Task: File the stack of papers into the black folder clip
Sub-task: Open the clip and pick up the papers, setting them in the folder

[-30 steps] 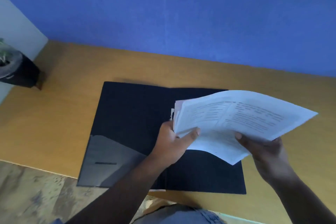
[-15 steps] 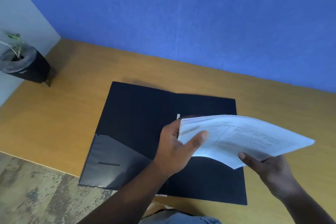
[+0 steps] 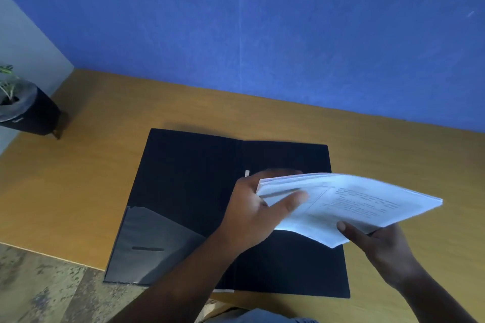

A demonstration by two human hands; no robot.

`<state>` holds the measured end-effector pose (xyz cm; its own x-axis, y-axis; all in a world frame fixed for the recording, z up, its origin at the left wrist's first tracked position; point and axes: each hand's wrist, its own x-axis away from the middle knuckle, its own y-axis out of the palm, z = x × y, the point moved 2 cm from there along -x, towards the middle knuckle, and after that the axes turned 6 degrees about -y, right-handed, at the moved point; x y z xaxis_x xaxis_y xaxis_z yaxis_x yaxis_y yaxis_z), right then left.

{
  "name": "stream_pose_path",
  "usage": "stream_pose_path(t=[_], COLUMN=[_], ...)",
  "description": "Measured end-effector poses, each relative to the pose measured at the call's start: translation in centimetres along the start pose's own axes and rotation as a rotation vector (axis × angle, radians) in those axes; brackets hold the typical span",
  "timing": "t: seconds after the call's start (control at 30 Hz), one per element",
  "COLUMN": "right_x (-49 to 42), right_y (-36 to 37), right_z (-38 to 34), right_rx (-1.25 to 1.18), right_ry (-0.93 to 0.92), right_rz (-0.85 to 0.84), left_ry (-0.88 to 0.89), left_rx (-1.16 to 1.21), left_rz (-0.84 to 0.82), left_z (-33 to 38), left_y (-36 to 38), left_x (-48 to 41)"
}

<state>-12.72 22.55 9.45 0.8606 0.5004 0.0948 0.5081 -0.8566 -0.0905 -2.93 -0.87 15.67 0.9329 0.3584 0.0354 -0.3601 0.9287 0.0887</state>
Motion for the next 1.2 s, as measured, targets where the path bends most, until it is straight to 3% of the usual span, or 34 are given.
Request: stream_pose_path(t=[0.1,0.27,0.43,0.5,0.6,0.77,1.2], right_x=[-0.5,-1.4,-2.7,-3.2,-3.7,-4.5,-6.1], right_y=[0.2,-0.6,-1.0,-1.3,-1.5,-1.3,1.0], right_z=[-0.2,-0.9,0.7,2.2,4.0,6.4,8.2], right_rx=[-0.031,-0.051,-0.054,-0.074,-0.090,-0.093,-0.004], right_ry=[-0.003,-0.010,0.104,0.188,0.321,0.464,0.552], right_rz=[-0.010,0.039,0.133,0.169,0.213,0.227,0.223], left_ry=[-0.029,-0.135,-0.204,-0.255,-0.346,-0.297,-0.291], left_rx=[-0.054,0.133,0.146,0.016,-0.573,-1.234,-1.203], left_rz=[0.006,0.016,0.082,0.196,0.302,0.115,0.036], left_z=[-1.2,-1.8,-3.8,-6.0,-9.9,-14.7,-17.6], left_y=[-0.5,-1.9,-3.0,-4.3,-7.3,-10.4,-11.1], left_x=[-1.1,-4.5,-6.1,-6.3,-5.0,-2.6,-2.1])
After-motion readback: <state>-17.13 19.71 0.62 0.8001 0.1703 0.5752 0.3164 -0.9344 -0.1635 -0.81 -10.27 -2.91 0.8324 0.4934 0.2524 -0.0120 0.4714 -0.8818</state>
